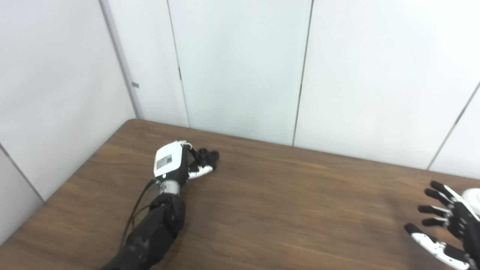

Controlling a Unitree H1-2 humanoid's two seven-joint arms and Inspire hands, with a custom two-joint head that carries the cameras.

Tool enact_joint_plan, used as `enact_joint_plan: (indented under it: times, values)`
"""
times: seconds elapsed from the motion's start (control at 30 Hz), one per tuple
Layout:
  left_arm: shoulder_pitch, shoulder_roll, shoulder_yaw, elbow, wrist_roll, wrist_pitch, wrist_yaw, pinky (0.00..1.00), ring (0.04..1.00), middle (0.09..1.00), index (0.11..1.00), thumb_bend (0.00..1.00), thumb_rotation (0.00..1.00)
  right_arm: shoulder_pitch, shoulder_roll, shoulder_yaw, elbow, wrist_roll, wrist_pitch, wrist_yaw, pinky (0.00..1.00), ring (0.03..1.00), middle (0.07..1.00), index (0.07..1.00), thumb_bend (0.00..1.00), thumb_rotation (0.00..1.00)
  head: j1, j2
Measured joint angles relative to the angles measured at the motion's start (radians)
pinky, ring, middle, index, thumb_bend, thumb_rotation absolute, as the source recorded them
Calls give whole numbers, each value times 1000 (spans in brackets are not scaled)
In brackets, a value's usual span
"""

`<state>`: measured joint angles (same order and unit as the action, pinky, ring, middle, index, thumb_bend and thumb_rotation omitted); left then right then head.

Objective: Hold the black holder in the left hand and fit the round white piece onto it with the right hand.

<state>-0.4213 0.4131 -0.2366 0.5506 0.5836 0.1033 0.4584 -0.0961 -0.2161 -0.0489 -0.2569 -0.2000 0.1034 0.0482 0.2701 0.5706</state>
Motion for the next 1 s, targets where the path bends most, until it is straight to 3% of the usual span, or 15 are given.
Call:
enact_joint_plan:
  times: [0.17,0.3,0.47,0.57,0.63,0.7,0.8,1.0]
  values:
    - [85,-23,-59,-192,10,-91,-90,869,927,842,480,524,59,-8,-11,-3,37,18,-17,1,609,710,829,872,395,369,-26,5]
    - [130,-71,-102,-312,17,-96,-191,855,980,869,480,524,61,-18,-11,-3,51,28,-47,1,581,705,828,866,451,474,-90,14]
    - [169,-101,-140,-390,21,-138,-275,954,996,884,480,524,60,-18,-7,-1,63,27,-76,0,575,697,817,854,488,503,-150,28]
    - [176,-101,-152,-398,11,-189,-324,850,990,890,481,524,57,-20,-6,2,89,17,-96,-9,564,689,813,851,502,528,-216,41]
    - [174,-93,-168,-393,11,-266,-340,806,991,890,481,524,58,-20,-4,5,93,13,-99,-10,565,684,816,853,506,531,-239,46]
    - [168,-89,-183,-376,11,-344,-350,861,997,888,481,524,59,-22,0,8,93,7,-107,-11,568,679,817,853,517,550,-265,51]
    - [152,-89,-202,-344,16,-409,-388,886,989,881,480,524,60,-25,5,15,93,-7,-109,-11,564,671,816,853,526,559,-275,57]
    - [128,-101,-211,-297,51,-437,-403,888,980,879,479,524,61,-26,6,13,93,-11,-113,-11,570,686,820,852,530,570,-307,71]
